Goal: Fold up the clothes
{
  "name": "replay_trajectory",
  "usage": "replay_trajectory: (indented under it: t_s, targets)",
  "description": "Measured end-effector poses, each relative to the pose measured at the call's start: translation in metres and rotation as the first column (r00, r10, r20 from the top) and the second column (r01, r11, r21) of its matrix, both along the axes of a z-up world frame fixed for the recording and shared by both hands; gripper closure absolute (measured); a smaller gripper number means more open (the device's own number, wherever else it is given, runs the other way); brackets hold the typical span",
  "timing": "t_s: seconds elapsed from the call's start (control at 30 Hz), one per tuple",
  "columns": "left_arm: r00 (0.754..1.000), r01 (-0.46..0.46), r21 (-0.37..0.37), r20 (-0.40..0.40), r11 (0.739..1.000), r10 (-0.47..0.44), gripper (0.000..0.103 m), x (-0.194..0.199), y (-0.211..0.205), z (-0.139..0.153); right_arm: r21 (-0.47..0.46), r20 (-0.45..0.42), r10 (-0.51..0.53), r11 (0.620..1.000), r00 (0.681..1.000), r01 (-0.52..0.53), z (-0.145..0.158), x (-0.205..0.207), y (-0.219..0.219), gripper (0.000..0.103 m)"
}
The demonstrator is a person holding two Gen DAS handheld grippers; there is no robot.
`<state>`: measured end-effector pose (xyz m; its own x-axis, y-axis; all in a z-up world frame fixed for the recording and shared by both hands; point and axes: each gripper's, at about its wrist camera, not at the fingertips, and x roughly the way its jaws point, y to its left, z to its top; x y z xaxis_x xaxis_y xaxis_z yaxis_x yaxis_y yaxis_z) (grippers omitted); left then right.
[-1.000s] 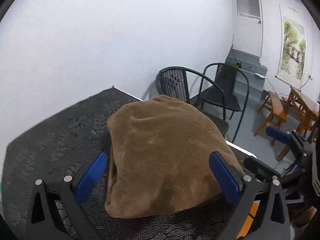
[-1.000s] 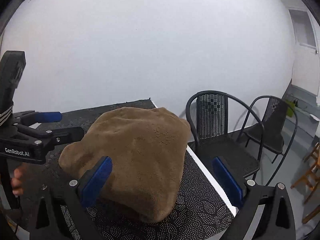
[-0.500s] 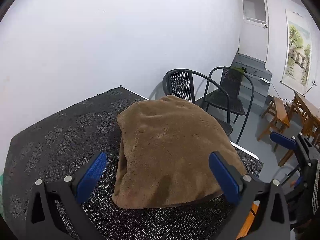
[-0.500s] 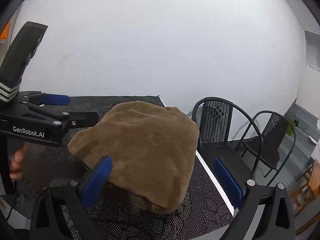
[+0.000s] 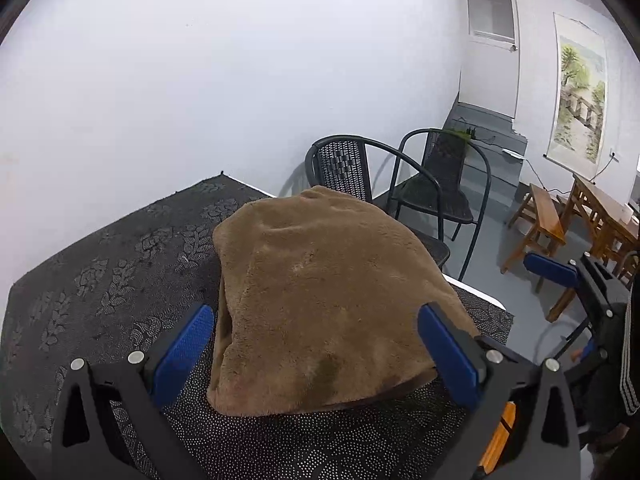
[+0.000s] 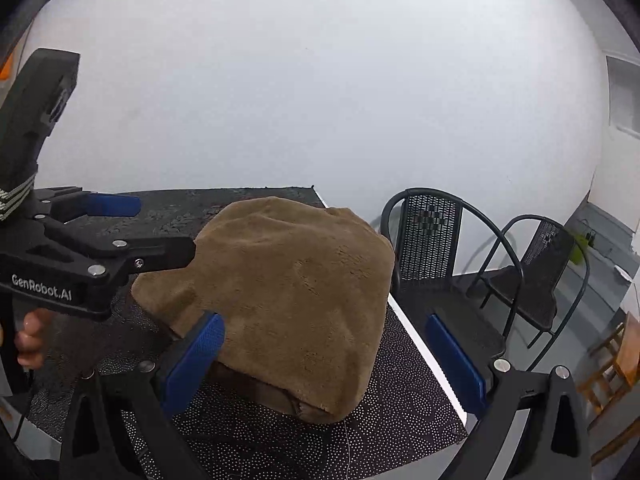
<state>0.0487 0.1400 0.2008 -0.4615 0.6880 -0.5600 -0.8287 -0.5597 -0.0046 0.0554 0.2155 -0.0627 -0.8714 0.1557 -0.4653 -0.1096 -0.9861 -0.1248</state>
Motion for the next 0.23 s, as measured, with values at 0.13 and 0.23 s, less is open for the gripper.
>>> replay_trajectory:
  t_s: [0.13,0.23]
  targets:
    - [1.0,-0.001,-0.006,-0.01,1.0,0.001,0.0,0.0009,0.0007,-0.0009,-0.003,0.004,-0.003,1.0,1.0,0.003,-0.0023,-0.0021,0.0011,0.001]
    - [1.0,-0.004,-0.01,-0.004,1.0,0.004,0.0,-0.0006,0.0013,-0.0019,-0.006,0.008,-0.004,1.0,1.0,0.004,-0.0036,-0.0034,0.0014,0.001]
